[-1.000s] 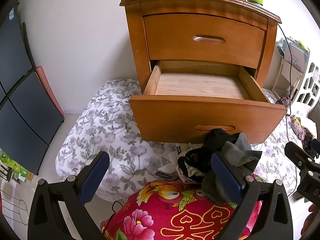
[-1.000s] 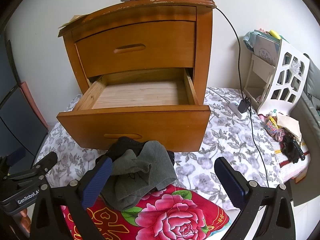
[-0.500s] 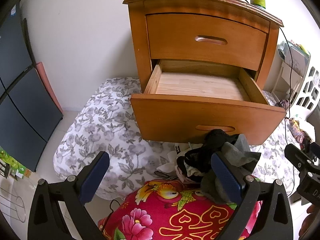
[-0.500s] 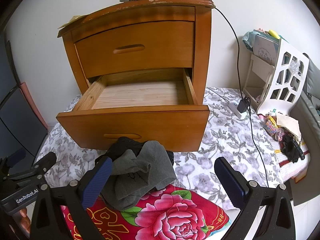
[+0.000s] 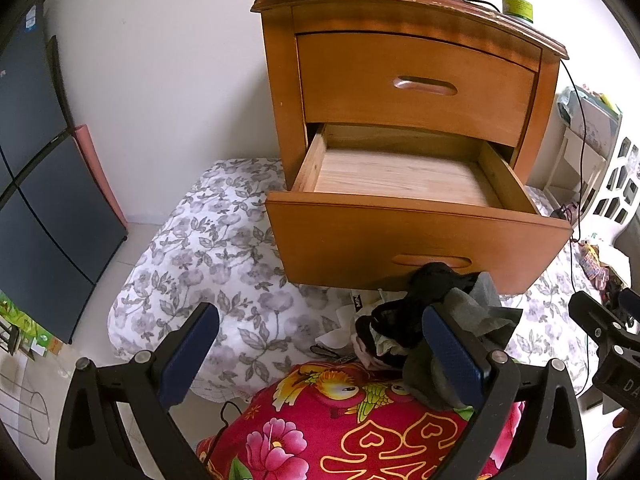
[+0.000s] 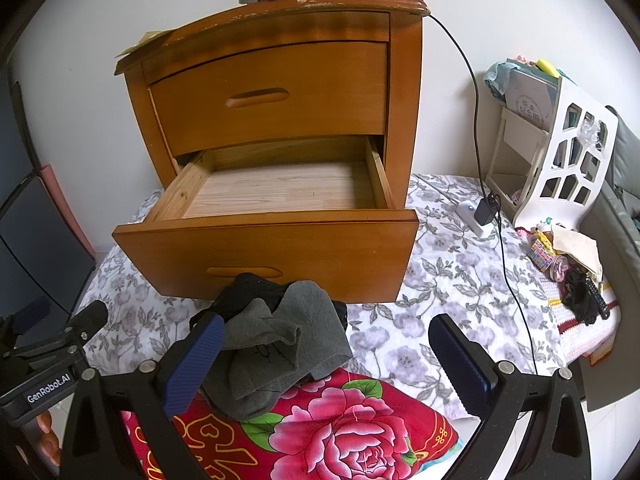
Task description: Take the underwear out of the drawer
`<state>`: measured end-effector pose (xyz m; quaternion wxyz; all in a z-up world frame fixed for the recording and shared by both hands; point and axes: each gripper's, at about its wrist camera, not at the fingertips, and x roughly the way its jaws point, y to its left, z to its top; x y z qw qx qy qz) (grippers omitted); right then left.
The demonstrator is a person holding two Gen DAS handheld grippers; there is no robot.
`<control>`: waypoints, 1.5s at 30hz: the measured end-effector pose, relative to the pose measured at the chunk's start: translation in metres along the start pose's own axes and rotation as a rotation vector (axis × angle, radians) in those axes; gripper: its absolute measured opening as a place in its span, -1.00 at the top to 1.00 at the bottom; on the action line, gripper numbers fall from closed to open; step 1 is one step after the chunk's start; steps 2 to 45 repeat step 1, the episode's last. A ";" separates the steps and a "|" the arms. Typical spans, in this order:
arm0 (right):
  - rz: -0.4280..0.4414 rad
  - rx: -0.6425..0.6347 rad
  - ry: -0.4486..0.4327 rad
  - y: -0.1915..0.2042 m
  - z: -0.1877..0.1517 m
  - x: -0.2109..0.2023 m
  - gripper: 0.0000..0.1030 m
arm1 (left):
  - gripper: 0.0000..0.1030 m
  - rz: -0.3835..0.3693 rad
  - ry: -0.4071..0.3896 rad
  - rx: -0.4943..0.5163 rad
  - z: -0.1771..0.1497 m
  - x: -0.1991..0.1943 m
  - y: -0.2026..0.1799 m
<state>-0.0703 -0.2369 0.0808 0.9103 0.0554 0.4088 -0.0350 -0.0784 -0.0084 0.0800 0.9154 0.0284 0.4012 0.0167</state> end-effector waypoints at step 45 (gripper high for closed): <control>0.000 0.000 0.000 0.000 0.000 0.000 -1.00 | -0.97 -0.001 0.000 0.001 0.000 0.000 0.000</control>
